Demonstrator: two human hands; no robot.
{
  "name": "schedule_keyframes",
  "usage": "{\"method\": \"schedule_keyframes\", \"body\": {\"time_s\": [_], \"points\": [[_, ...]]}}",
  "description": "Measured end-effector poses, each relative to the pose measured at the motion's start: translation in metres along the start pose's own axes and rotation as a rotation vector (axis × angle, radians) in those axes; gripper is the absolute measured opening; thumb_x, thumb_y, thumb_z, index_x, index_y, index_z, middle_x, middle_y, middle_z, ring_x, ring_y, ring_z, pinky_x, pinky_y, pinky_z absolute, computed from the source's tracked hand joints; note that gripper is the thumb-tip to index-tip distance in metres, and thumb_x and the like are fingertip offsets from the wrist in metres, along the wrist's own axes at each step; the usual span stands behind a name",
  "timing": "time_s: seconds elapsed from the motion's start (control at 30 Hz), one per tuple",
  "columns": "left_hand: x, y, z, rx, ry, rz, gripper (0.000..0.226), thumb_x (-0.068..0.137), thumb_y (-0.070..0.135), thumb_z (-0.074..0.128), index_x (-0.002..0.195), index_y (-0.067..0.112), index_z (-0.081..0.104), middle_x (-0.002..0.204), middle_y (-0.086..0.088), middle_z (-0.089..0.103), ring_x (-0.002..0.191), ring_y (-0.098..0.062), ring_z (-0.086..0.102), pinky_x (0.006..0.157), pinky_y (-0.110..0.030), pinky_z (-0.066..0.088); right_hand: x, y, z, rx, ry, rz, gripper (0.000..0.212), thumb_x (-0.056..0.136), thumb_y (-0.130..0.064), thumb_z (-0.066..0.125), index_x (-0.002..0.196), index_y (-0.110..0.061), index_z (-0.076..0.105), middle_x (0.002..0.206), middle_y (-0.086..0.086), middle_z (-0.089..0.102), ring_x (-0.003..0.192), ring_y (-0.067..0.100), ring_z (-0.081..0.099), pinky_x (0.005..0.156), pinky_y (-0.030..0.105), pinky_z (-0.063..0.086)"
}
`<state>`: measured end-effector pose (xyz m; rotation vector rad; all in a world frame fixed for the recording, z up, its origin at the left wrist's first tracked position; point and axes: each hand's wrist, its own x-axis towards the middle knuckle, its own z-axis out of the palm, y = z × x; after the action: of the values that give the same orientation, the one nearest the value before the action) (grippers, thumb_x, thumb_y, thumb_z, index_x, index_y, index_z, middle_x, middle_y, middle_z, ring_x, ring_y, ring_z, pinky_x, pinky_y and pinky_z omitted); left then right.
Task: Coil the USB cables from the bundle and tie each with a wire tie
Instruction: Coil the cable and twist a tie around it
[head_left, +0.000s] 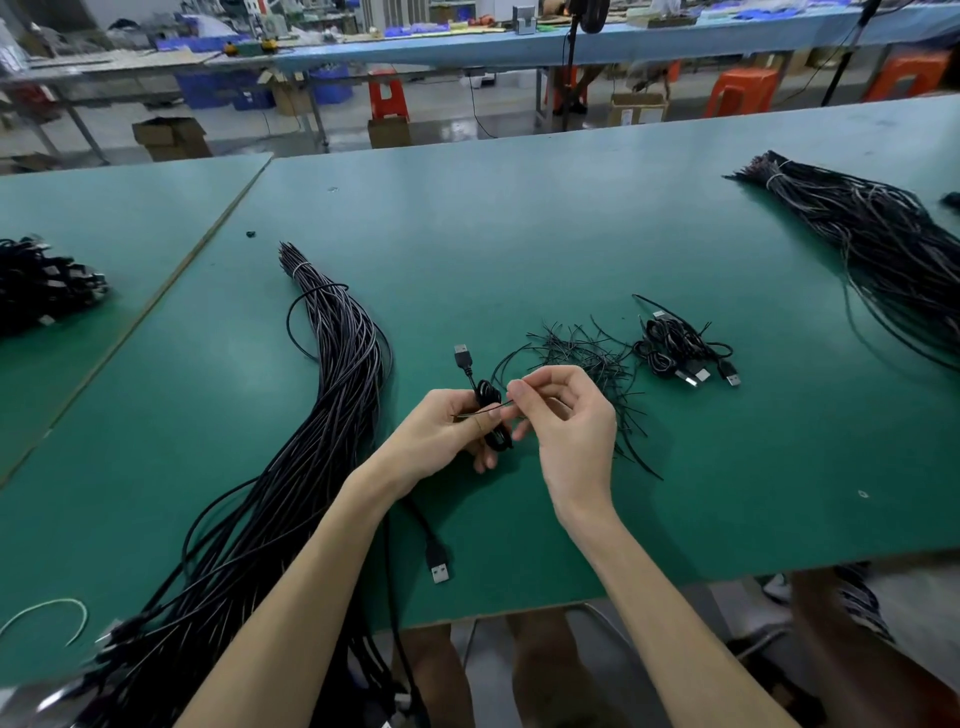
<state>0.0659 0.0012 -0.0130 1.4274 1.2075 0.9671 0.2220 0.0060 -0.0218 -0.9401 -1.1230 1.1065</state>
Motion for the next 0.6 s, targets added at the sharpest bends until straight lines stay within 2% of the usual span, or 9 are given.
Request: {"method": "schedule_keyframes", "body": {"time_s": [0.17, 0.27, 0.33, 0.47, 0.6], "points": [[0.0013, -0.0017, -0.0015, -0.004, -0.002, -0.003, 0.021, 0.102, 0.019, 0.061, 0.094, 0.0, 0.065, 0.07, -0.009, 0.065, 0.061, -0.027, 0.063, 0.058, -0.026, 0.054, -0.0022, -0.0013, 0.0005, -0.042, 0.026, -0.042, 0.012, 0.092, -0.005, 0.076, 0.091, -0.012, 0.066, 0.081, 0.004, 0.073, 0.069, 0.025, 0.073, 0.071, 0.036, 0.061], [0.0012, -0.0043, -0.004, -0.042, 0.004, 0.0, 0.025, 0.104, 0.014, 0.057, 0.099, -0.01, 0.062, 0.075, -0.016, 0.064, 0.062, -0.029, 0.06, 0.059, -0.027, 0.053, -0.0022, -0.0017, 0.0005, -0.035, 0.048, -0.058, 0.013, 0.091, -0.002, 0.075, 0.092, -0.01, 0.065, 0.08, 0.004, 0.073, 0.074, 0.022, 0.074, 0.073, 0.029, 0.06], [0.0011, -0.0042, -0.0041, -0.047, -0.003, 0.007, 0.022, 0.104, 0.013, 0.056, 0.098, -0.007, 0.063, 0.074, -0.017, 0.063, 0.06, -0.028, 0.059, 0.061, -0.027, 0.053, -0.003, -0.0022, 0.0011, -0.028, 0.056, -0.062, 0.013, 0.091, 0.0, 0.074, 0.091, -0.009, 0.065, 0.079, 0.005, 0.073, 0.075, 0.021, 0.075, 0.073, 0.023, 0.058], [0.0013, -0.004, -0.0032, -0.07, -0.023, 0.01, 0.021, 0.104, 0.012, 0.056, 0.097, -0.007, 0.062, 0.073, -0.012, 0.065, 0.058, -0.024, 0.06, 0.061, -0.028, 0.054, -0.0048, -0.0026, 0.0013, -0.049, 0.069, -0.075, 0.014, 0.091, -0.002, 0.075, 0.091, -0.011, 0.064, 0.079, 0.005, 0.075, 0.076, 0.019, 0.076, 0.074, 0.023, 0.058], [0.0017, -0.0064, -0.0054, -0.077, -0.021, 0.025, 0.02, 0.103, 0.022, 0.059, 0.097, 0.006, 0.069, 0.07, -0.014, 0.067, 0.059, -0.025, 0.059, 0.063, -0.028, 0.054, -0.0055, -0.0017, 0.0017, -0.124, 0.046, -0.095, 0.016, 0.091, -0.003, 0.076, 0.09, -0.014, 0.065, 0.082, -0.002, 0.074, 0.078, 0.016, 0.075, 0.078, 0.029, 0.061]]}}
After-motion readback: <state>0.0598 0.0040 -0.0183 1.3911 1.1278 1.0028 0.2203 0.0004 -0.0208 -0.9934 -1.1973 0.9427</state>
